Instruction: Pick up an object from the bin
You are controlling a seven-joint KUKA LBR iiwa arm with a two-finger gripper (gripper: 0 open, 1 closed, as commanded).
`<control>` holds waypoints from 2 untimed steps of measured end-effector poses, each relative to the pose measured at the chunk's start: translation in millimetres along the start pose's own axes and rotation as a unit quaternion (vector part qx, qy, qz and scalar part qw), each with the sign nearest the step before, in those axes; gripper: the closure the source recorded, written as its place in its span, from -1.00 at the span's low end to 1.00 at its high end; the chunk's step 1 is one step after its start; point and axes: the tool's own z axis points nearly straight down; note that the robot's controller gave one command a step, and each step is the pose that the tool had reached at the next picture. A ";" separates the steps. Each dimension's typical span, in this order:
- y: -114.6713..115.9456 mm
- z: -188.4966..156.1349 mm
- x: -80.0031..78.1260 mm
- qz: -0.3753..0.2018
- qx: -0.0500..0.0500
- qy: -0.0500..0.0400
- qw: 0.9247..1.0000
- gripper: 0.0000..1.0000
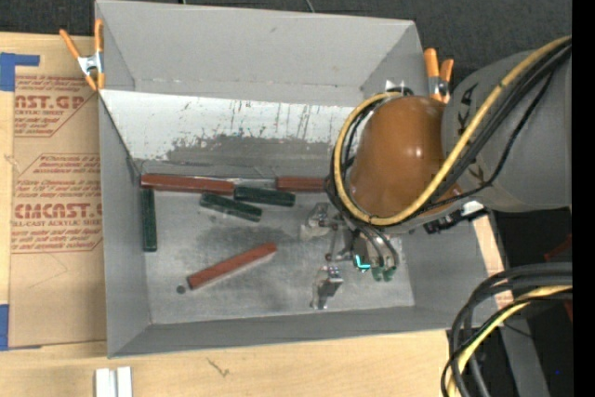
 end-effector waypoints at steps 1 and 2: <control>-0.1 -3.3 -1.9 0.000 0.000 -0.004 1.000 -1.00; 51.9 74.8 -55.9 -0.012 -0.002 -0.012 1.000 1.00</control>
Offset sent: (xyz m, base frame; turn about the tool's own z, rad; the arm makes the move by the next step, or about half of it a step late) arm 0.0497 0.0498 -0.0819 -0.0240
